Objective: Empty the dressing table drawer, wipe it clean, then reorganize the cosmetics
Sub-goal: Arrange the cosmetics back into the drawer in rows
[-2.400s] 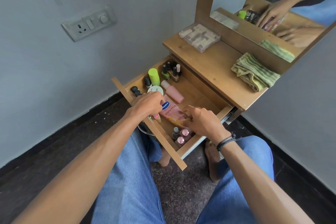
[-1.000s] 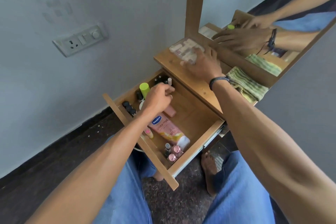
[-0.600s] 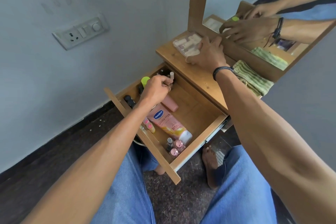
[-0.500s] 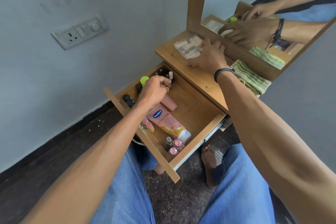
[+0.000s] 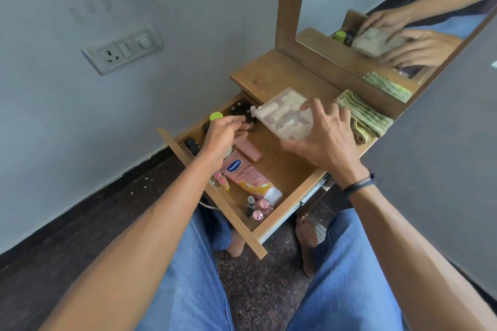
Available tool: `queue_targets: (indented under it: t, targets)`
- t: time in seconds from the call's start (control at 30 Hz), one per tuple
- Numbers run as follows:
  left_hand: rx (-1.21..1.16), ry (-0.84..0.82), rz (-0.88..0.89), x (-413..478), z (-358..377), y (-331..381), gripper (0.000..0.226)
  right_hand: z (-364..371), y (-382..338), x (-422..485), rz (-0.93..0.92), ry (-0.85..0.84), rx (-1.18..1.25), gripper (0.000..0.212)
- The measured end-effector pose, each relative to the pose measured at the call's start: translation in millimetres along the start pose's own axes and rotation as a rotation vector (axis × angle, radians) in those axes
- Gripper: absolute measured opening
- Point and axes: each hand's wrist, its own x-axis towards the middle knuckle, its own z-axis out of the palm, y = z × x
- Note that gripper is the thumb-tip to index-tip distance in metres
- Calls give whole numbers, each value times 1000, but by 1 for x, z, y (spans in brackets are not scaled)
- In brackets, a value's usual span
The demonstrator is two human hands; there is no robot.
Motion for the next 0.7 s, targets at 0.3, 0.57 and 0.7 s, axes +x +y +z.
queue_targets:
  t: [0.3,0.57,0.7]
  targets:
    - [339,-187,-82,-16,-4,-11,21,35,5,-57,-175,-44,-354,85]
    - [601,-270,-89,-18,15,-25,30,50,2,-60,-133,-118,-468,86]
    - [684,-314,-86,-12,21,-30,39,56,-8,-56,-105,-143,-488,87]
